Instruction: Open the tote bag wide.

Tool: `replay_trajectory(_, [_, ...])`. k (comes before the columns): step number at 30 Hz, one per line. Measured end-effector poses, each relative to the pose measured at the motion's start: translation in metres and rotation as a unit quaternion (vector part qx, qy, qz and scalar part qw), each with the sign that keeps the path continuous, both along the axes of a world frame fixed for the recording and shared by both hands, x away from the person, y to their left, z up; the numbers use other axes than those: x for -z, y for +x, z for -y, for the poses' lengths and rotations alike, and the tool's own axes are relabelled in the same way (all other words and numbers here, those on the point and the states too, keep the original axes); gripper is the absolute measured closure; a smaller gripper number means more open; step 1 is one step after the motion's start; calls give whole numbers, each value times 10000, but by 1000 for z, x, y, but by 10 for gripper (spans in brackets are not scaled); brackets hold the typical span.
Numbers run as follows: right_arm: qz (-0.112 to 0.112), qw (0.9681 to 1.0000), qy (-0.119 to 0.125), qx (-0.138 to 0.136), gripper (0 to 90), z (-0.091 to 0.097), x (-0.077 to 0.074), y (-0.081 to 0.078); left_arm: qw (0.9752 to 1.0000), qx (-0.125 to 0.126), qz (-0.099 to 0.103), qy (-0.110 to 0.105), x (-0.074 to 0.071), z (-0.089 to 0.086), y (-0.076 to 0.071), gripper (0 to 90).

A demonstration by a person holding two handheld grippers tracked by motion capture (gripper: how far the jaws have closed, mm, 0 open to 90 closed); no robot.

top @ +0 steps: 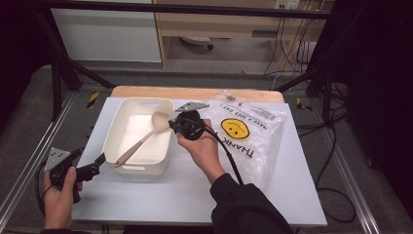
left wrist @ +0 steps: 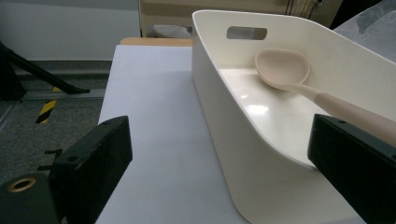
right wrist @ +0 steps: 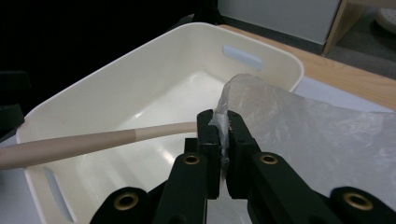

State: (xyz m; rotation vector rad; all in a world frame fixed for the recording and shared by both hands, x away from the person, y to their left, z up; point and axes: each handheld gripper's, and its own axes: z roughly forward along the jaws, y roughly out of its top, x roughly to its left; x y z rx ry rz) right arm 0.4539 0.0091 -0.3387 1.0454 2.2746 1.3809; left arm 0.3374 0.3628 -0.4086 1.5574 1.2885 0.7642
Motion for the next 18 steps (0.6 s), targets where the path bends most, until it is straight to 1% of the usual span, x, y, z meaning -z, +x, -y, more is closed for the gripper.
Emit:
replay_trajectory(3, [-59, 10000, -37, -33, 873, -11, 7, 3, 10000, -1, 6, -14, 0, 0, 0, 63])
replay_trajectory(4, [-77, 9999, -83, -42, 872, -14, 9, 4, 10000, -1, 6, -14, 0, 0, 0, 63])
replay_trajectory(6, [-86, 9998, -146, -41, 849, -17, 13, 4, 10000, 9, 7, -9, 0, -1, 0, 63])
replay_trajectory(7, [-102, 9998, -136, -49, 808, -16, 14, 4, 10000, 9, 9, -10, 0, -1, 0, 63])
replay_trajectory(9, [-142, 9998, -90, -65, 670, -16, 15, 3, 10000, -2, 10, -18, 0, -1, 0, 63])
replay_trajectory(12, [-146, 9998, -160, -18, 455, -13, 11, -1, 10000, -2, 8, -2, 0, -1, 0, 63])
replay_trajectory(15, [-117, 9996, -238, -38, 304, -8, 6, -7, 10000, -4, 9, 17, 0, -1, 0, 63])
replay_trajectory(17, [-149, 9995, -236, -113, 214, -5, 3, -11, 10000, -6, 11, 23, 0, -1, 0, 63])
replay_trajectory(18, [-130, 9995, -245, -116, 181, -3, 2, -13, 10000, -4, 10, 29, 0, -1, 0, 63])
